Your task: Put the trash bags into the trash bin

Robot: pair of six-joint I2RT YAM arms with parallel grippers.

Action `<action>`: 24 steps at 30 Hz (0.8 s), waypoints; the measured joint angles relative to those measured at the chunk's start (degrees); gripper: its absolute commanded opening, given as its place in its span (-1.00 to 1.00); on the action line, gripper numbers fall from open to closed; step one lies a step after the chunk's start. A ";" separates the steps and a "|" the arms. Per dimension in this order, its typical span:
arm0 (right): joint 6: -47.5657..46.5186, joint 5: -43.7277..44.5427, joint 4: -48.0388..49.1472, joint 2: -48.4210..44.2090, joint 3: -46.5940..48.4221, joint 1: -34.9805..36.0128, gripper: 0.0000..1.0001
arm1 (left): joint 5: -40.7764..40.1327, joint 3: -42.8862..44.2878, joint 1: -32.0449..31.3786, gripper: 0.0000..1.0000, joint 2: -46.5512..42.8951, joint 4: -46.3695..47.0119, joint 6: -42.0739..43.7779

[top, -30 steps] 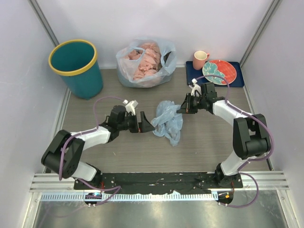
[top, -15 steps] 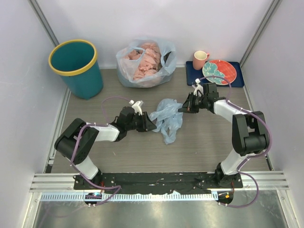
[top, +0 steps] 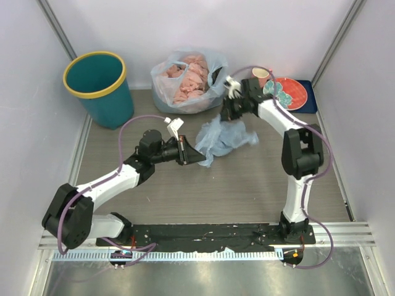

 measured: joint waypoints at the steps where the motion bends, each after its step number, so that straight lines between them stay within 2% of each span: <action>1: -1.49 0.09 -1.84 2.12 5.62 1.49 -0.12 | 0.31 0.59 -0.26 -1.00 -0.46 -0.81 -0.59; 3: -3.91 1.31 -3.69 5.46 15.85 3.89 0.31 | 1.38 0.81 -0.24 -1.00 -1.09 -2.91 -1.60; 5: -5.79 2.12 -5.22 5.97 20.59 4.26 0.48 | 1.49 0.74 0.15 -1.00 -1.05 -4.98 -2.75; 8: -8.02 2.67 -6.86 2.47 18.53 1.62 0.60 | 1.49 0.63 0.81 -1.00 -0.24 -6.08 -4.46; 13: -13.44 5.14 -10.78 -10.05 1.38 -7.89 0.65 | 1.49 0.63 1.49 -1.00 1.88 -5.84 -6.84; 16: -12.85 4.46 -12.83 -14.75 -6.01 -12.66 0.65 | 1.60 0.63 2.29 -1.00 2.84 -5.84 -7.69; 21: -6.38 1.40 -13.18 -12.74 -10.64 -13.29 0.62 | 2.56 0.63 3.78 -1.00 2.91 -6.93 -7.78; 24: 1.14 0.85 -8.48 -9.38 -10.69 -12.35 0.61 | 3.43 0.35 3.98 -1.00 1.46 -10.23 -5.68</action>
